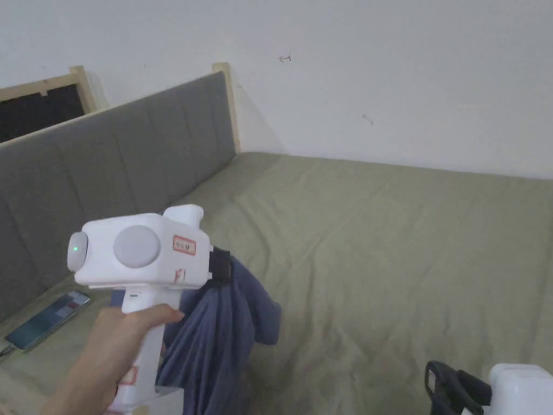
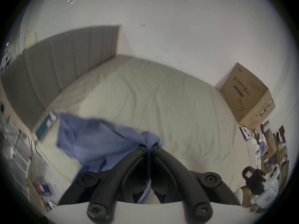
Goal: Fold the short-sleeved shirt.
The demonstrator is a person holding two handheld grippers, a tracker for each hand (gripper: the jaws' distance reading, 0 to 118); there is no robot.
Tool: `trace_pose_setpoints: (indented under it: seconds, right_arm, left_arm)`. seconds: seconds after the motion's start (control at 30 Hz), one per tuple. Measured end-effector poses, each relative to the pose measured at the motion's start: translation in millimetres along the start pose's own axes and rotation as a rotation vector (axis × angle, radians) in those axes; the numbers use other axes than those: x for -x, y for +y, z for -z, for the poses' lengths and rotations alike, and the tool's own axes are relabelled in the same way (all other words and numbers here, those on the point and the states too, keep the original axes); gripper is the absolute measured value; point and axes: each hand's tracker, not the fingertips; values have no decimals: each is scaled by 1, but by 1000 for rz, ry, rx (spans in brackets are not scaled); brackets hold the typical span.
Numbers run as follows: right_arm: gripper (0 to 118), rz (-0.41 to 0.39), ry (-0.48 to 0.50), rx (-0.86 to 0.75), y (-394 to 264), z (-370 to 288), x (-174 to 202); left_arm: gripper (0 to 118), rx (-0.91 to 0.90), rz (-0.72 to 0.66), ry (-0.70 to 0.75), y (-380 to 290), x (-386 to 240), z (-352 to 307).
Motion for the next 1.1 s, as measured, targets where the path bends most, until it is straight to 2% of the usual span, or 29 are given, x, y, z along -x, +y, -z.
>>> trace_pose_setpoints:
  seconds: [0.17,0.27,0.37,0.47,0.6,0.77,0.8,0.93,0.97,1.0,1.07,1.1]
  right_arm:
    - [0,23,-72,-58,10,-28,-25]
    - [0,11,-148,-104,19,-52,-42]
    - [0,31,-235,-172,30,-87,-66]
    - [0,33,-329,-203,35,-115,-88]
    - [0,27,-425,-185,26,-140,-113]
    - [0,121,-432,-73,-1,-144,-138]
    - [0,131,-430,-57,-6,-144,-140]
    - [0,145,-444,-12,-19,-139,-145]
    - [0,150,-441,-8,-20,-138,-146]
    - [0,156,-438,-6,-21,-138,-146]
    - [0,174,-429,-11,-20,-136,-145]
    - [0,179,-421,-13,-20,-135,-145]
  left_arm:
    - [0,-100,119,-195,37,-88,-23]
    - [0,-104,224,-283,46,-149,-22]
    - [0,-97,286,-446,40,-216,-11]
    - [0,-27,332,-525,11,-266,18]
    - [0,251,283,-616,-75,-311,102]
    - [0,581,233,-536,-195,-331,194]
    - [0,604,206,-528,-207,-331,200]
    - [1,583,310,-432,-226,-336,212]
    - [3,585,290,-449,-224,-335,213]
    - [11,588,256,-461,-222,-333,211]
    - [37,619,187,-533,-218,-331,210]
    - [55,627,162,-563,-217,-331,208]
